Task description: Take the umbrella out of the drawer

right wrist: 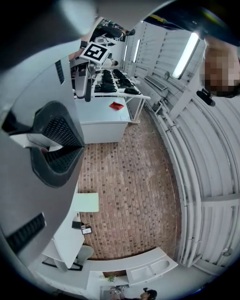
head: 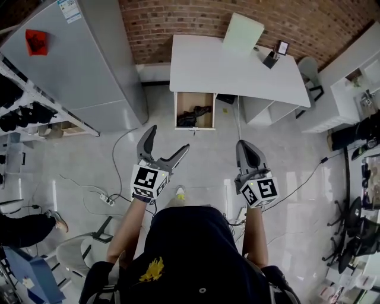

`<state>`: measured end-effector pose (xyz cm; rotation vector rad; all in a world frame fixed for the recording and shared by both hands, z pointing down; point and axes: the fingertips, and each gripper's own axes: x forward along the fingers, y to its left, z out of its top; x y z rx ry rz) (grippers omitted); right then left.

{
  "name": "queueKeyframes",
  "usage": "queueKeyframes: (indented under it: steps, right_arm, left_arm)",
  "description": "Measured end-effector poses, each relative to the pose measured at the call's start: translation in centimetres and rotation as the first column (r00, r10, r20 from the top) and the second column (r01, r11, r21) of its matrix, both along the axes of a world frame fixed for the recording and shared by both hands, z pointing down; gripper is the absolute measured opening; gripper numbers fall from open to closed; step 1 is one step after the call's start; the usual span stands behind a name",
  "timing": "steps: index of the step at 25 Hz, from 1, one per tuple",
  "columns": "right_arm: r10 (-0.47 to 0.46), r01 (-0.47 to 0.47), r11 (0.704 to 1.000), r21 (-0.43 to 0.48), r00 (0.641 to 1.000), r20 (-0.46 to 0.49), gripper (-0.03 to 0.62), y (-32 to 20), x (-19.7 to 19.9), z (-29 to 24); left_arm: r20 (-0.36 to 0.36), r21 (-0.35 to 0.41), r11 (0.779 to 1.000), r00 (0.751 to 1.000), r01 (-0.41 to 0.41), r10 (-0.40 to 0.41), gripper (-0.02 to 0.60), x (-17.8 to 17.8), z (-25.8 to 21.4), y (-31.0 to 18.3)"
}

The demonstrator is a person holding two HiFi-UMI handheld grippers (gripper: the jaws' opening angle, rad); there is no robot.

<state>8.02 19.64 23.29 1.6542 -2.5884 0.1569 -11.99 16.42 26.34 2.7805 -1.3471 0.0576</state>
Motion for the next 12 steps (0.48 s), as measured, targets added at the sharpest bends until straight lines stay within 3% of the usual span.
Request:
queueKeyframes:
  steps: [7,12]
  right_arm:
    - [-0.003,0.002,1.000,-0.017,1.000,-0.031,0.023,-1.8,-2.7,0.8]
    - [0.007,-0.008,1.000,-0.021,0.998,-0.061,0.023,-2.7,-1.7,-0.1]
  left_arm:
    - [0.012,0.012,1.000,1.000,-0.017,0.017,0.476,-2.2,0.6,-1.7]
    - [-0.004,-0.020,0.999,0.999,-0.034,0.034,0.476,-1.0,1.0,-2.9]
